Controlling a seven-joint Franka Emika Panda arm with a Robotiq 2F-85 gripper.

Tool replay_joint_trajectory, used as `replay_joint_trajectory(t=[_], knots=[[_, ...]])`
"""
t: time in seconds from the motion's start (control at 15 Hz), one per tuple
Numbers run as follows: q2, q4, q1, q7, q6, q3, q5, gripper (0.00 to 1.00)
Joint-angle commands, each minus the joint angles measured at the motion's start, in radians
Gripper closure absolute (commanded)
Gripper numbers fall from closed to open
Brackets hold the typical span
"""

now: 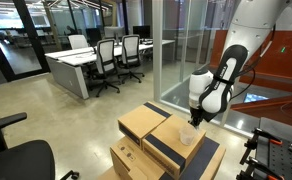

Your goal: Twist the water jug around

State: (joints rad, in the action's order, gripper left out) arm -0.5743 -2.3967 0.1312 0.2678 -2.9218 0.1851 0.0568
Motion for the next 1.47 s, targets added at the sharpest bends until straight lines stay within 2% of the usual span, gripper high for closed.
replay_joint_trajectory(t=[0.0,1.4], knots=[[-0.005,0.009,0.021,0.02,0.024,0.005,-0.025,0.93],[-0.033,0.061,0.042,0.112,0.111,-0.017,-0.055,0.93]])
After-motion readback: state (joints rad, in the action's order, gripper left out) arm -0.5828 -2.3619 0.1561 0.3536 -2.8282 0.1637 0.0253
